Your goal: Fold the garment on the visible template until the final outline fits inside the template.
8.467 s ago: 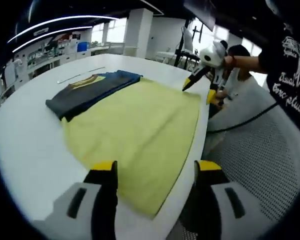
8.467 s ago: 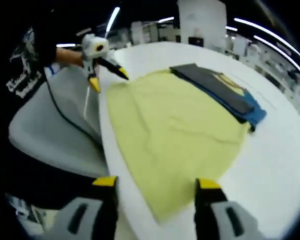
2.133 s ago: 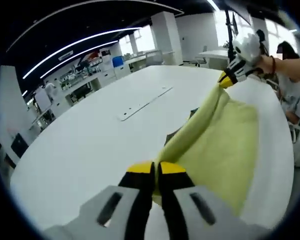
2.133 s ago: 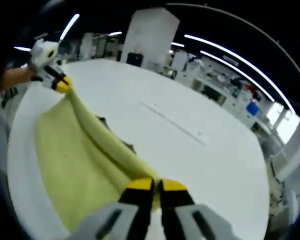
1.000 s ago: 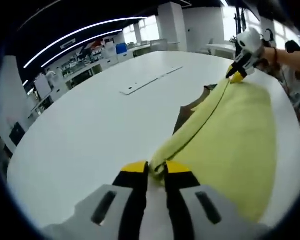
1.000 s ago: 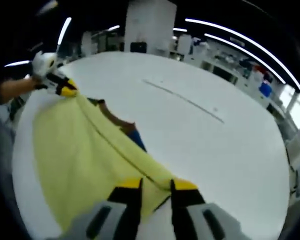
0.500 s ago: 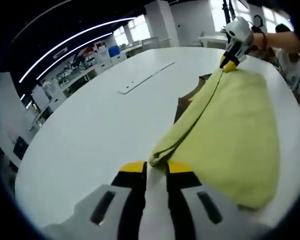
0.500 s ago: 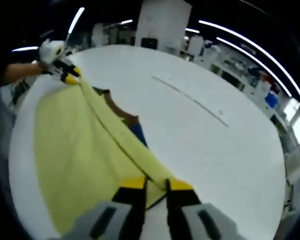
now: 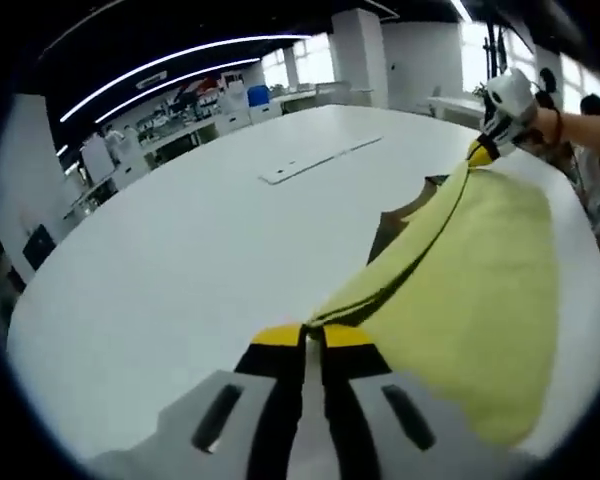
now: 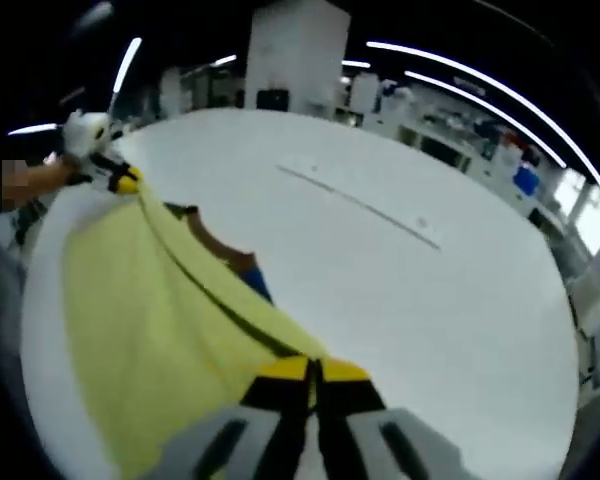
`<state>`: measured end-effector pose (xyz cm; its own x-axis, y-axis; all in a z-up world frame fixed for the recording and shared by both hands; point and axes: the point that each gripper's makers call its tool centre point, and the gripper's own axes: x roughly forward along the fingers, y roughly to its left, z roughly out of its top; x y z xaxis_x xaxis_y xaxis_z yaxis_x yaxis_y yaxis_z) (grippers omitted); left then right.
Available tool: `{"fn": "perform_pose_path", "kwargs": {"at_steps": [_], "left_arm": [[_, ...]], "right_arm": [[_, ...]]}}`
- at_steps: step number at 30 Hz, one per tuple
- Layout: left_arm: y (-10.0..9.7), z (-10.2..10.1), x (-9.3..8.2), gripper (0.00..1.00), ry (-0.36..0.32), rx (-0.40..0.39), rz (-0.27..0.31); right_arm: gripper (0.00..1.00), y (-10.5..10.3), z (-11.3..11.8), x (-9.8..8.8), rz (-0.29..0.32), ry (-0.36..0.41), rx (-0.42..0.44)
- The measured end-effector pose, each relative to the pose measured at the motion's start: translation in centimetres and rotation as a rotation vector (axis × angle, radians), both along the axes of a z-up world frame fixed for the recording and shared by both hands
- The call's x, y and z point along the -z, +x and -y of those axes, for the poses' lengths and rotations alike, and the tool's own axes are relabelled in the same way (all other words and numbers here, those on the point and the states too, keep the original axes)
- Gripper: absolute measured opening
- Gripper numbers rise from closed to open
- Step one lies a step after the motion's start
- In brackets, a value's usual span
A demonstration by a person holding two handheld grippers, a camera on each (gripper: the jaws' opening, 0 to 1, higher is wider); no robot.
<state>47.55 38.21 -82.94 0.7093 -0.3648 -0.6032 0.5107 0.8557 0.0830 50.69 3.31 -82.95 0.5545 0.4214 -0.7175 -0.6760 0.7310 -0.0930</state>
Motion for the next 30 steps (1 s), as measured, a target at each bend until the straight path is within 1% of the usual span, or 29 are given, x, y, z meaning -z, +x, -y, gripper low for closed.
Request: {"fn": "perform_pose_path", "kwargs": {"at_steps": [2, 3, 4, 5, 6, 7, 8, 9, 10, 11, 12, 13, 15, 17, 18, 21, 22, 25, 26, 29, 30], "left_arm": [[0.1, -0.1, 0.1, 0.02, -0.026, -0.035, -0.019], [0.2, -0.3, 0.1, 0.02, -0.070, -0.090, -0.045], [-0.1, -0.1, 0.1, 0.02, -0.099, -0.118, -0.070], [0.0, -0.2, 0.3, 0.02, -0.137, -0.163, -0.095], [0.4, -0.3, 0.2, 0.02, -0.154, -0.183, -0.087], [0.6, -0.3, 0.0, 0.02, -0.164, -0.187, -0.073], [0.4, -0.2, 0.0, 0.03, -0.170, -0.206, -0.077], [0.3, -0.4, 0.1, 0.03, -0.189, -0.248, -0.094], [0.3, -0.5, 0.2, 0.02, -0.207, -0.265, -0.105], [0.5, -0.6, 0.2, 0.04, -0.214, -0.268, -0.103], [0.7, -1.1, 0.2, 0.05, -0.211, -0.284, -0.099], [0.7, -1.3, 0.3, 0.06, -0.209, -0.290, -0.098], [0.7, -1.4, 0.2, 0.12, -0.207, -0.296, -0.098], [0.3, -1.0, -0.2, 0.20, -0.229, -0.297, -0.086], [0.1, -0.8, -0.3, 0.23, -0.240, -0.293, -0.083], [-0.6, -0.2, -0.7, 0.31, -0.248, -0.275, -0.073], [-0.2, -0.5, -0.6, 0.34, -0.242, -0.263, -0.063], [-1.4, -0.2, -1.1, 0.41, -0.226, -0.236, -0.049], [-1.3, -0.3, -1.3, 0.44, -0.230, -0.225, -0.043], [-1.8, 0.1, -1.9, 0.52, -0.242, -0.203, -0.028], [-2.0, 0.0, -2.1, 0.54, -0.249, -0.184, -0.019]], "right_arm": [[0.00, 0.8, 0.2, -0.1, 0.004, 0.039, 0.058], [0.00, 0.9, 0.0, -0.3, -0.024, 0.087, 0.115], [0.00, 1.1, 0.0, -0.4, -0.046, 0.127, 0.164], [0.00, 1.7, 0.1, -0.5, -0.066, 0.187, 0.225], [0.00, 2.0, 0.2, -0.5, -0.069, 0.208, 0.255], [0.00, 2.4, 0.4, -0.4, -0.072, 0.215, 0.267], [0.00, 2.6, 0.7, -0.4, -0.065, 0.202, 0.269], [0.00, 2.2, 0.5, -0.5, -0.059, 0.201, 0.268], [0.00, 2.3, 0.5, -0.6, -0.058, 0.212, 0.282], [0.00, 2.5, 0.6, -0.7, -0.059, 0.222, 0.292], [0.04, 2.5, 0.6, -0.8, -0.062, 0.225, 0.294], [0.10, 2.4, 0.5, -0.8, -0.064, 0.226, 0.302], [0.21, 2.4, 0.7, -0.9, -0.064, 0.222, 0.304], [0.30, 2.1, 1.0, -1.1, -0.062, 0.224, 0.313], [0.34, 1.8, 1.0, -1.1, -0.077, 0.231, 0.312], [0.45, 1.0, 0.8, -1.1, -0.109, 0.255, 0.291], [0.48, 0.7, 0.7, -1.0, -0.115, 0.257, 0.288], [0.56, -0.1, 0.7, -1.1, -0.129, 0.254, 0.256], [0.58, -0.7, 0.6, -1.2, -0.139, 0.254, 0.245], [0.65, -1.7, 0.3, -1.7, -0.151, 0.266, 0.219], [0.68, -1.9, 0.2, -1.8, -0.153, 0.270, 0.215]]}}
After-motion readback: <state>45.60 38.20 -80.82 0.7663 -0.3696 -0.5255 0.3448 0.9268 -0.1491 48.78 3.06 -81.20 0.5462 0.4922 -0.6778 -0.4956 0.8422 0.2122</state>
